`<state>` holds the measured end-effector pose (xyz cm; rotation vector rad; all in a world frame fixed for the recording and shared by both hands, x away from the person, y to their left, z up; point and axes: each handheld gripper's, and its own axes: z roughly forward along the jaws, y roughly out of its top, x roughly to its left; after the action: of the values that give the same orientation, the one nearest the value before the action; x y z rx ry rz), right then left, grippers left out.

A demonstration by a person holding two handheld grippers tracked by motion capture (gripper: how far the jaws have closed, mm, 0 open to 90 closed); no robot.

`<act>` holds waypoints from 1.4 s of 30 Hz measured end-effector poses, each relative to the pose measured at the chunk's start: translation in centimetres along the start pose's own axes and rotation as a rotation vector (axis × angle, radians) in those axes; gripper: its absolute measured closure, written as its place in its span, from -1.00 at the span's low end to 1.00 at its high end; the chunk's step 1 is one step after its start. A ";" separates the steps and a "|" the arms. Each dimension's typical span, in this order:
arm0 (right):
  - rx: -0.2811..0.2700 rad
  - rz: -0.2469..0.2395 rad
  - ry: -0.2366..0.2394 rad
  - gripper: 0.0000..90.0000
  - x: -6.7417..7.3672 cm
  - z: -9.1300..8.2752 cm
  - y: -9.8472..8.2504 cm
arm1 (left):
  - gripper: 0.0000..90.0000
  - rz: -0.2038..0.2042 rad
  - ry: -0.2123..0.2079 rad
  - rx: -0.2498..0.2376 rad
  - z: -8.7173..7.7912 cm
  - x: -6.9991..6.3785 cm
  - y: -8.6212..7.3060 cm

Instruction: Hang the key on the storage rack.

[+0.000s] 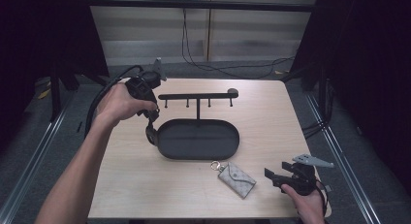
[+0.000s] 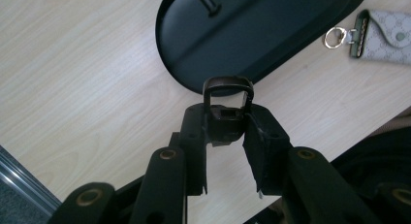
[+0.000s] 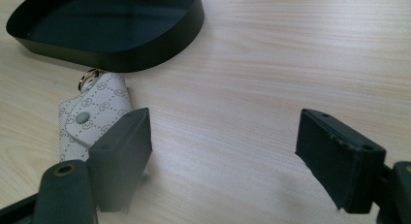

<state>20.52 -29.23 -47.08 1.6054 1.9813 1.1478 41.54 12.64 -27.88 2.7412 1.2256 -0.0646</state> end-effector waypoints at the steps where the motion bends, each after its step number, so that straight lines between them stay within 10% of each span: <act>1: 0.000 0.000 0.001 -0.55 0.0 0.0 0.0 | 0.57 -0.015 -0.005 -0.004 0.0 -0.1 0.1; 22: 0.004 0.000 0.011 -0.54 0.0 0.0 0.0 | 0.57 -0.046 0.051 0.054 3.1 -0.3 4.1; 42: 0.011 -0.009 0.011 -0.53 0.0 0.1 0.0 | 0.57 -0.106 0.055 0.009 3.5 0.4 4.9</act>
<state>20.59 -29.18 -47.15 1.5977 2.0035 1.1470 45.53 9.16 -30.81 2.7011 1.3870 -0.0063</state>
